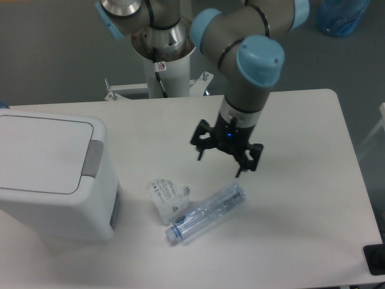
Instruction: Open the trash can
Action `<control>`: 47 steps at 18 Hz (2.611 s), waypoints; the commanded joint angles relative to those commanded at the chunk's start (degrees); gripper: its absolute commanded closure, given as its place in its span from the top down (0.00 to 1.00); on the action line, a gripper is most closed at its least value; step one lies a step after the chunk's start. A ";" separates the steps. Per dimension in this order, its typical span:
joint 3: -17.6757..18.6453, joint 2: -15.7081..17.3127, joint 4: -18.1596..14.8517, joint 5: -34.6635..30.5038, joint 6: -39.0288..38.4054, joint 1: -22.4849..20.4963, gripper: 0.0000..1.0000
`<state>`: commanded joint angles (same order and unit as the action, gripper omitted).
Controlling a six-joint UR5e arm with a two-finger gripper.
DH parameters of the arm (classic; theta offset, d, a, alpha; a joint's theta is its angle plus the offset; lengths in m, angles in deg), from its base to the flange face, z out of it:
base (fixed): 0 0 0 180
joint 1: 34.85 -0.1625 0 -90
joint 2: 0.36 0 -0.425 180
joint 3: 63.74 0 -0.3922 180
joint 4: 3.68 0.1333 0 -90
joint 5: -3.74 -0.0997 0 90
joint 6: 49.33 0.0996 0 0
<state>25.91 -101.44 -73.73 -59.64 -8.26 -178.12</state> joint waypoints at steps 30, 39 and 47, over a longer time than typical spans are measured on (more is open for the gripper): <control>-0.62 0.62 4.22 13.99 -10.75 6.77 1.00; 0.26 0.53 4.48 13.82 -10.66 6.78 1.00; 0.62 0.18 4.57 13.82 -10.66 6.86 1.00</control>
<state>26.52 -101.26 -69.16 -45.83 -18.92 -171.26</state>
